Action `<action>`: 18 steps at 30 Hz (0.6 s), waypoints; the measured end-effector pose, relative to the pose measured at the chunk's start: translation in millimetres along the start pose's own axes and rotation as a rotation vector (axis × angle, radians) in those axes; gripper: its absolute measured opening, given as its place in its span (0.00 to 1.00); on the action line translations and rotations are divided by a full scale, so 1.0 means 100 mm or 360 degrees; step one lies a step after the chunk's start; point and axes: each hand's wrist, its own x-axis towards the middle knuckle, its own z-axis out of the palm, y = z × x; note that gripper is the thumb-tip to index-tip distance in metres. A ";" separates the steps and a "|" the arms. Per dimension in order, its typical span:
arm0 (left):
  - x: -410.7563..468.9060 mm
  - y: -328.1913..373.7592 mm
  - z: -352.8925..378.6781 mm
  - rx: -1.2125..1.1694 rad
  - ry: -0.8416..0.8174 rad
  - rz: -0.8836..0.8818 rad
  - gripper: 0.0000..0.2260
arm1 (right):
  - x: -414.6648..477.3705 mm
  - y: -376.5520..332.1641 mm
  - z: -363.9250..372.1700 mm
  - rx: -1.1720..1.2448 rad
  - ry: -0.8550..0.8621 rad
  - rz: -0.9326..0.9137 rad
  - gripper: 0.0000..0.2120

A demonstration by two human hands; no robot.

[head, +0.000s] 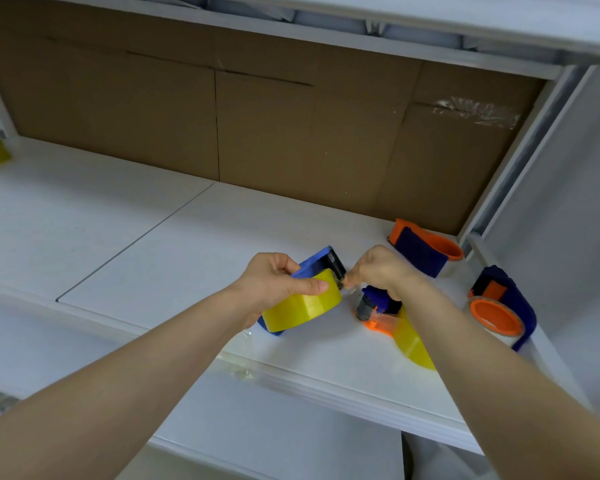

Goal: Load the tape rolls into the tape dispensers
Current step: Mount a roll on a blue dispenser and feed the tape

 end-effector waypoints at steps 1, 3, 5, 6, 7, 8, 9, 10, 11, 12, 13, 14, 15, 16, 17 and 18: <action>0.00 0.00 0.00 0.0005 0.0004 0.0006 0.16 | -0.01 0.00 0.03 -0.0028 0.0080 -0.0049 0.13; 0.00 -0.01 -0.01 0.0026 0.0019 0.0014 0.17 | -0.01 0.01 0.10 -0.0103 0.0216 -0.0150 0.10; 0.01 -0.02 -0.03 0.0057 0.0018 0.0024 0.17 | -0.03 0.02 0.17 -0.0167 0.0355 -0.0244 0.10; 0.01 -0.02 -0.05 0.0074 0.0008 0.0030 0.17 | -0.03 0.02 0.19 -0.0158 0.0416 -0.0283 0.09; 0.01 -0.02 -0.08 0.0086 -0.0003 0.0036 0.16 | -0.04 0.02 0.21 -0.0131 0.0469 -0.0320 0.08; 0.01 -0.02 -0.10 0.0101 -0.0012 0.0040 0.16 | -0.04 0.01 0.24 -0.0111 0.0522 -0.0362 0.08; 0.01 -0.01 -0.12 0.0127 -0.0015 0.0046 0.15 | -0.03 0.01 0.27 -0.0115 0.0579 -0.0414 0.08; 0.00 -0.01 -0.13 0.0158 -0.0022 0.0055 0.15 | -0.04 0.01 0.30 -0.0142 0.0636 -0.0469 0.08; 0.00 -0.01 -0.15 0.0186 -0.0034 0.0070 0.15 | -0.04 0.01 0.32 -0.0175 0.0684 -0.0528 0.08; 0.00 -0.01 -0.16 0.0211 -0.0046 0.0091 0.16 | -0.05 0.00 0.33 -0.0201 0.0724 -0.0593 0.08; -0.01 -0.01 -0.17 0.0241 -0.0057 0.0109 0.18 | -0.06 -0.02 0.33 -0.0211 0.0753 -0.0665 0.08; -0.01 -0.02 -0.18 0.0281 -0.0063 0.0126 0.20 | -0.07 -0.05 0.33 -0.0207 0.0773 -0.0734 0.08; -0.03 -0.02 -0.17 0.0338 -0.0066 0.0142 0.19 | -0.08 -0.09 0.31 -0.0192 0.0783 -0.0787 0.08; -0.04 -0.01 -0.15 0.0402 -0.0065 0.0156 0.17 | -0.08 -0.12 0.30 -0.0174 0.0777 -0.0814 0.07; -0.05 -0.01 -0.13 0.0448 -0.0057 0.0167 0.16 | -0.08 -0.16 0.29 -0.0168 0.0763 -0.0826 0.07; -0.06 -0.02 -0.12 0.0464 -0.0051 0.0175 0.16 | -0.06 -0.18 0.29 -0.0164 0.0747 -0.0818 0.07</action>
